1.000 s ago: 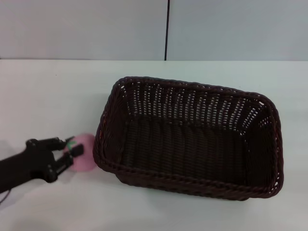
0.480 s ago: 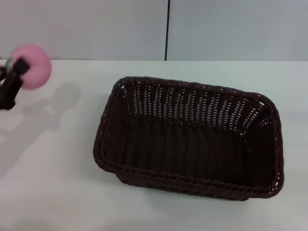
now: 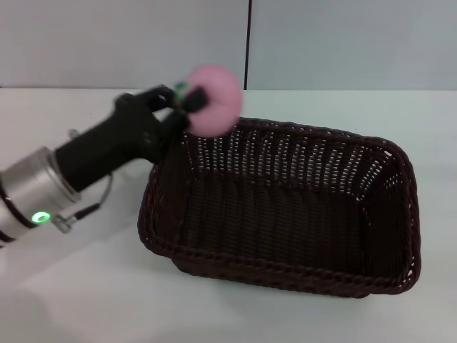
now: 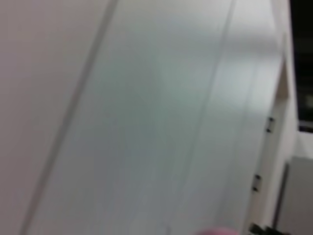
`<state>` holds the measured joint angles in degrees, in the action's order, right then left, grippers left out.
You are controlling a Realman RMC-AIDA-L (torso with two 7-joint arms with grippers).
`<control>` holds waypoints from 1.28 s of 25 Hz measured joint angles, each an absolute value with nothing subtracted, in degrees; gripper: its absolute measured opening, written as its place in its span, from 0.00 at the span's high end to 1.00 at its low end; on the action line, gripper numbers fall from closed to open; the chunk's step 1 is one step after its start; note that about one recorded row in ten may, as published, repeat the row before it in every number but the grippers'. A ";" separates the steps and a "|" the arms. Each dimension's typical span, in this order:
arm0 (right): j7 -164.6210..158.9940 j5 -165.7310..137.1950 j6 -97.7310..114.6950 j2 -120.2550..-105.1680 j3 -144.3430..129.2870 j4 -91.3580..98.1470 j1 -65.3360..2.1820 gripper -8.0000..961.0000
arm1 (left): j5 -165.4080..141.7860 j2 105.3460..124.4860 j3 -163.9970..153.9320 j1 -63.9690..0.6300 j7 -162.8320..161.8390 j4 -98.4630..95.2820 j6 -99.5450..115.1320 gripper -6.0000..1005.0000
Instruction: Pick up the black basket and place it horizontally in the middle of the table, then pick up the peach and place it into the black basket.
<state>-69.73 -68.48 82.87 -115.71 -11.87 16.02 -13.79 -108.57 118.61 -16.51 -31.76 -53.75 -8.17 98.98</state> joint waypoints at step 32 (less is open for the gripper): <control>-69.69 -68.05 83.15 -116.38 -9.66 15.84 -13.84 0.48 | -107.99 118.25 15.84 -22.22 -45.82 -4.33 106.60 0.16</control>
<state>-69.69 -68.05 83.15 -116.38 -9.66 15.84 -13.84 -107.99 118.25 15.84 -22.22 -45.82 -4.33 106.60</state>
